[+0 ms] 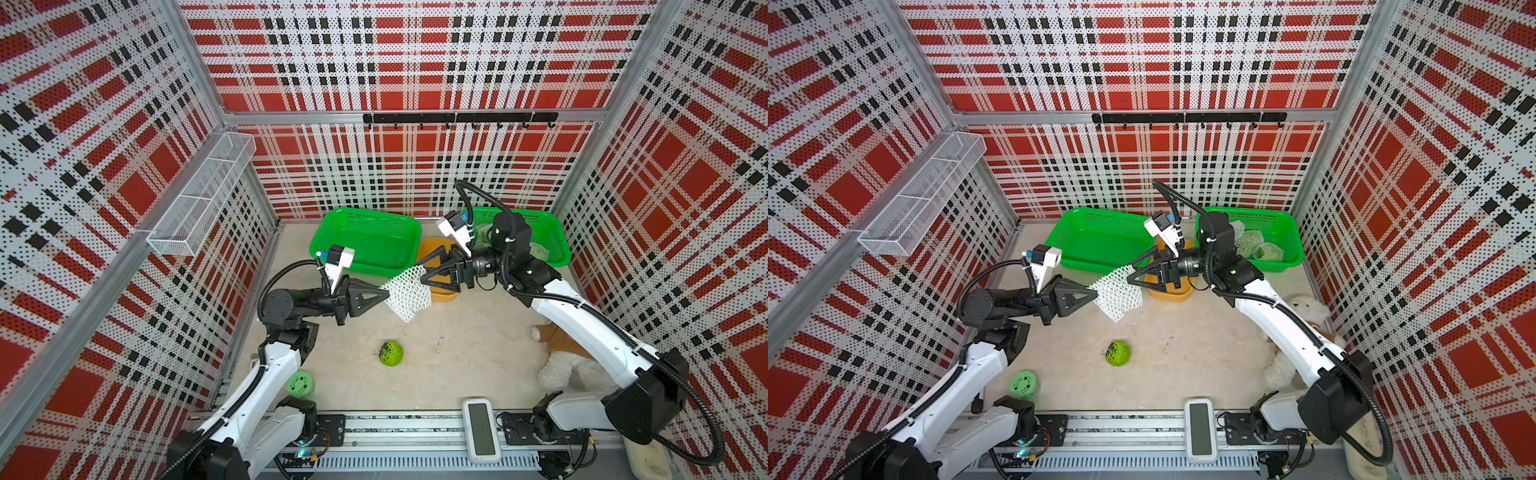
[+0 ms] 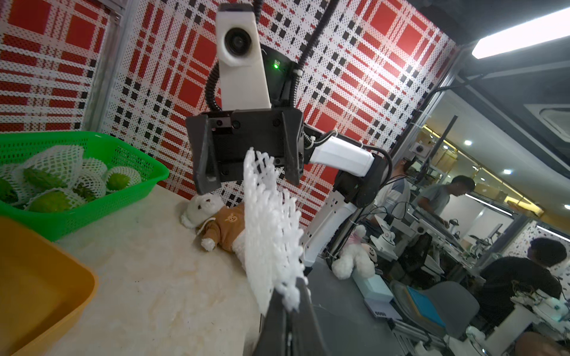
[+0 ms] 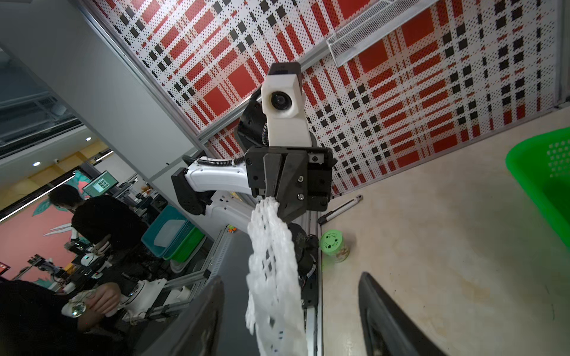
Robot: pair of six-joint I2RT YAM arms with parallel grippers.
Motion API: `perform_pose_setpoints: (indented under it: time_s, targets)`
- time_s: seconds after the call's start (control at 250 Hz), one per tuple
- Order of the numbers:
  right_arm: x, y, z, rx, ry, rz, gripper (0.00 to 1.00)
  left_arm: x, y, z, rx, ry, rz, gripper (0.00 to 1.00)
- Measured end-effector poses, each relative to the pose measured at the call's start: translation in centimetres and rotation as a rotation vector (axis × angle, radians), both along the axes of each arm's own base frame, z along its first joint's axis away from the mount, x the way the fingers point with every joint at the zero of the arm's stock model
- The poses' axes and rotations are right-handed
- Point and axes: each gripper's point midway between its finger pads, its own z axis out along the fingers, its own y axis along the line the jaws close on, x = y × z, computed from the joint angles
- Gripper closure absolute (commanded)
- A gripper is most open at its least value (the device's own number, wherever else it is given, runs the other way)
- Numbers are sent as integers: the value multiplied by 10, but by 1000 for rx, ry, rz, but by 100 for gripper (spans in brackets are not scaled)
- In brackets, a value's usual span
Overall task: Sleeve custard apples in foam nets
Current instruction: Open the foam net.
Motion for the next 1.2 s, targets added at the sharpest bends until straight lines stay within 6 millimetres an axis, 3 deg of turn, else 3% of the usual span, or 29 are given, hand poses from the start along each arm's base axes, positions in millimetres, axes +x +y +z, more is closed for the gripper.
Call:
perform_pose_setpoints:
  time_s: [0.092,0.284,0.416,0.528,0.568,0.676,0.724,0.78,0.812,0.872,1.032,1.117,1.201]
  targets:
    - [-5,-1,-7,-22,32,21,35,-3,-3,-2,26,3,-29,100]
    - [-14,1,-13,-45,60,48,63,-2,-5,-9,54,19,-52,100]
    - [-17,2,-17,-60,78,52,74,1,-6,-17,73,51,-65,100]
    - [-18,2,-18,-72,89,48,96,5,-7,-22,87,76,-69,100]
    - [-18,1,-17,-76,86,44,99,8,-8,-22,92,79,-64,100]
    - [-17,0,-14,-87,80,23,100,19,-9,-20,115,76,-35,76]
    - [-17,-1,-13,-90,75,8,100,25,-11,-17,131,74,-15,53]
    - [-14,-4,-11,-94,70,-18,100,35,-15,-14,162,54,29,39]
    - [-12,-6,-10,-95,64,-35,100,40,-20,-12,186,39,55,16]
    - [-4,-11,-7,-95,55,-84,100,44,-29,-11,226,17,77,0]
    - [23,-30,9,-48,29,-262,100,52,-42,-33,312,23,163,2]
    - [36,-36,17,-5,24,-350,100,56,-41,-48,308,42,238,17]
    - [46,-38,21,37,35,-412,100,59,-37,-60,284,77,309,42]
